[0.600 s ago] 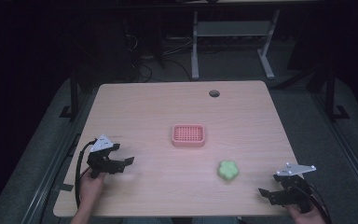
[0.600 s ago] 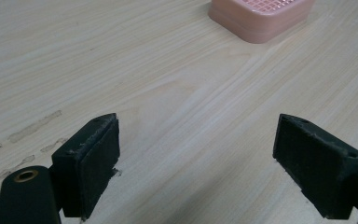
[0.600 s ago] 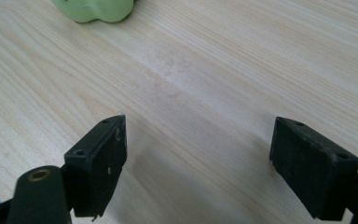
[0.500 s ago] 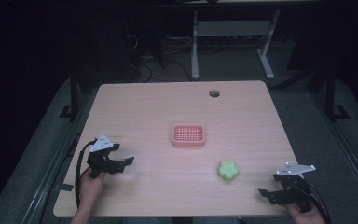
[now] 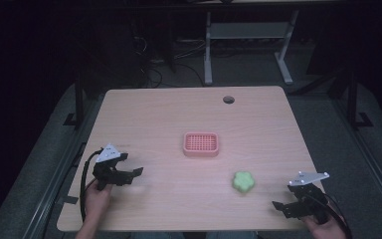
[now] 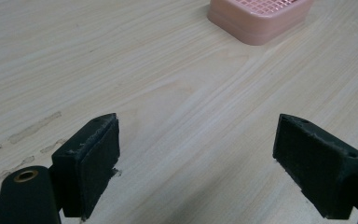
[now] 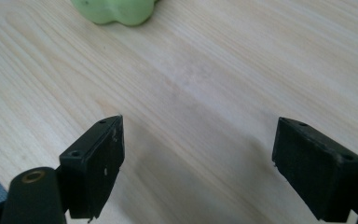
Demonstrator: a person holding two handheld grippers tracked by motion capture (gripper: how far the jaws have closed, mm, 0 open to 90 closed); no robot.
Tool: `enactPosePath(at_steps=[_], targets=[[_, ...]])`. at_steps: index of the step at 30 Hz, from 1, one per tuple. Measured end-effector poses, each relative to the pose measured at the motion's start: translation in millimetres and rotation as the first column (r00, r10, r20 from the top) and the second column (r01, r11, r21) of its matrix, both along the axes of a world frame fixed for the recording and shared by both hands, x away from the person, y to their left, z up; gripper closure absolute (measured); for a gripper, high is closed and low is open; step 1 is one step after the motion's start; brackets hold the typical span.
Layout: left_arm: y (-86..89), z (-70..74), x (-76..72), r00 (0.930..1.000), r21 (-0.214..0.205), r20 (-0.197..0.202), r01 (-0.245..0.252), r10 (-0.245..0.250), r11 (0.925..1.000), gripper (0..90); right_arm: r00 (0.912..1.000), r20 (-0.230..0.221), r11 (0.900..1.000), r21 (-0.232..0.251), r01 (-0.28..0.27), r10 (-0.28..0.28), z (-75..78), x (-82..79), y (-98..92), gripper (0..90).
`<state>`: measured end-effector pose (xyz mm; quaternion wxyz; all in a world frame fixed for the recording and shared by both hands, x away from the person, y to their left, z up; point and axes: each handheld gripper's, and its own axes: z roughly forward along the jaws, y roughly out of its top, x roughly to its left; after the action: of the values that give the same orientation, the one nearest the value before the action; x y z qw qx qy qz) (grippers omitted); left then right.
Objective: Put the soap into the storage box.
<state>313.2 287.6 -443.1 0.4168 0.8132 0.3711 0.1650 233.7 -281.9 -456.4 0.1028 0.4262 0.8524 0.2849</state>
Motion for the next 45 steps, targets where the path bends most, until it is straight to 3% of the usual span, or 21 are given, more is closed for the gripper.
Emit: enactPosePath(at_steps=[5, 9, 17, 33, 45], targets=[[0.1, -0.4, 0.6, 1.0000, 0.002, -0.003, -0.001, 0.001, 1.0000, 14.4, 0.9991, -0.017, 0.9993, -0.002, -0.039, 0.039, 7.2, 9.3, 9.7, 14.6], [-0.8, 0.2, 0.1, 1.0000, -0.001, 0.001, 0.000, 0.000, 1.0000, 14.4, 0.9957, -0.035, 0.9953, -0.042, -0.087, 0.086, 16.4, 17.2, 21.6, 14.6], [0.6, 1.5, -0.1, 1.0000, -0.002, 0.007, 0.003, -0.003, 1.0000, 14.4, 0.9898, -0.065, 0.9893, -0.064, -0.131, 0.127, 26.2, 29.9, 39.4, 14.6], [1.5, 3.1, -0.5, 0.9999, -0.020, 0.010, -0.007, 0.007, 0.9998, 14.4, 0.9625, -0.119, 0.9528, -0.156, -0.261, 0.244, 33.5, 58.6, 88.2, 14.6], [1.1, 3.2, -0.5, 0.9999, -0.025, 0.009, -0.009, 0.009, 0.9997, 14.4, 0.9472, -0.173, 0.9348, -0.189, -0.301, 0.270, 31.0, 74.3, 110.0, 14.6]])
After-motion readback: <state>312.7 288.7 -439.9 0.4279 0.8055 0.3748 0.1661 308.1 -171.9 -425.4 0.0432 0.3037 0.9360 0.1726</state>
